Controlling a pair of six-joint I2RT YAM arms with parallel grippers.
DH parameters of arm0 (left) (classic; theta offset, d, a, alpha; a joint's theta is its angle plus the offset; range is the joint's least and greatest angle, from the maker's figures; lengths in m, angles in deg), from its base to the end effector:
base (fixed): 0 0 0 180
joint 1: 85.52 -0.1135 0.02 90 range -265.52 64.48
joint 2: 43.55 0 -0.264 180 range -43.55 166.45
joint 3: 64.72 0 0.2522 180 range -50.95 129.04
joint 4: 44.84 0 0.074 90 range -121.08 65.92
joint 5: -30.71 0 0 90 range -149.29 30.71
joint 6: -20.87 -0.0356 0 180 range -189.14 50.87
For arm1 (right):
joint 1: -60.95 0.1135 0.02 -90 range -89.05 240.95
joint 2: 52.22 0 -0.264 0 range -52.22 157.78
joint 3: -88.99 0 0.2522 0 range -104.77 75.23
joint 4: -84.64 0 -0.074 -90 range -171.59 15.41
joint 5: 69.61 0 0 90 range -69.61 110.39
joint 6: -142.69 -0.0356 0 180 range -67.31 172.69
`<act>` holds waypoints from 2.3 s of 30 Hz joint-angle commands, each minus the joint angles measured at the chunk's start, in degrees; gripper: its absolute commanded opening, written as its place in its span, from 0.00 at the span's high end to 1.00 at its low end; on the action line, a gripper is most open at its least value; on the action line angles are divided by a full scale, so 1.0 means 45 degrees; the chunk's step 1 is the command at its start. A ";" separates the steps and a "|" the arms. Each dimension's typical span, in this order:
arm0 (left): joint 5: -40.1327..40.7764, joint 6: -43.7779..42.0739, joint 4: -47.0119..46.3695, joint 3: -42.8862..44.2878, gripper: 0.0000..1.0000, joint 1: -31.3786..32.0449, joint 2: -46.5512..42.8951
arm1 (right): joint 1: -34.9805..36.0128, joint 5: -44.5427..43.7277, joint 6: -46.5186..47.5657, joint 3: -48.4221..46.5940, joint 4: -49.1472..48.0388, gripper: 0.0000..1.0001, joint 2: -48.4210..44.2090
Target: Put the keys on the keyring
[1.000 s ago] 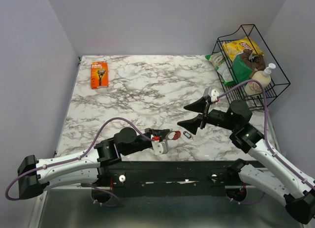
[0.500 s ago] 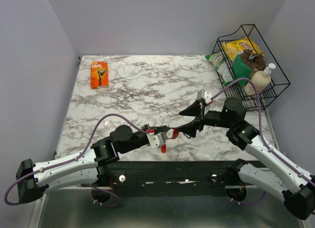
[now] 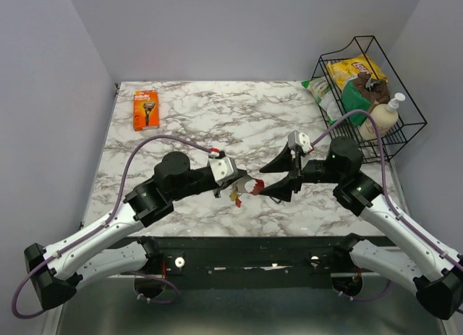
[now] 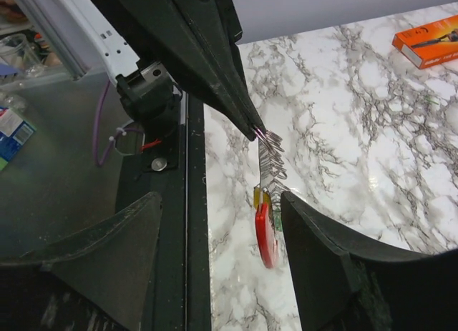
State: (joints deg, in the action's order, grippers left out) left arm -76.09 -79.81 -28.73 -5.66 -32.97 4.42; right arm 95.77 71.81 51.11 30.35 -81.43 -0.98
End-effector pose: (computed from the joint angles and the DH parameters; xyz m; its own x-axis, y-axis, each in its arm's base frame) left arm 0.1125 -0.1638 0.3487 0.1210 0.1338 -0.9836 0.9287 0.3345 0.1598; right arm 0.1486 0.1373 0.3409 -0.1207 -0.0630 -0.9907 -0.9907 0.0702 0.1163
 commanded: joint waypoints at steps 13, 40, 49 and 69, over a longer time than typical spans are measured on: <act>-0.3357 0.0947 0.3989 0.3039 1.00 -0.0722 0.1763 | 0.0073 0.1014 0.0743 -0.0905 0.0354 0.41 0.0897; -0.3806 0.0830 0.3560 0.3156 1.00 -0.0761 0.2153 | 0.0209 0.1893 0.0821 -0.1354 0.0647 0.87 0.2167; -0.3709 0.0908 0.3384 0.3098 1.00 -0.0761 0.2154 | 0.0268 0.1875 0.0918 -0.1432 0.0881 0.79 0.2245; -0.1738 0.2332 0.0968 0.1947 0.26 -0.1014 0.0515 | 0.0288 0.0937 0.0431 -0.0925 -0.0306 1.00 0.1757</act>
State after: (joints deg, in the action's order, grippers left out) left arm -88.16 -73.58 -15.25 5.71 -36.60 11.89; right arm 96.63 77.75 54.39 25.47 -78.22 8.83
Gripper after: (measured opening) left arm 0.664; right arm 0.011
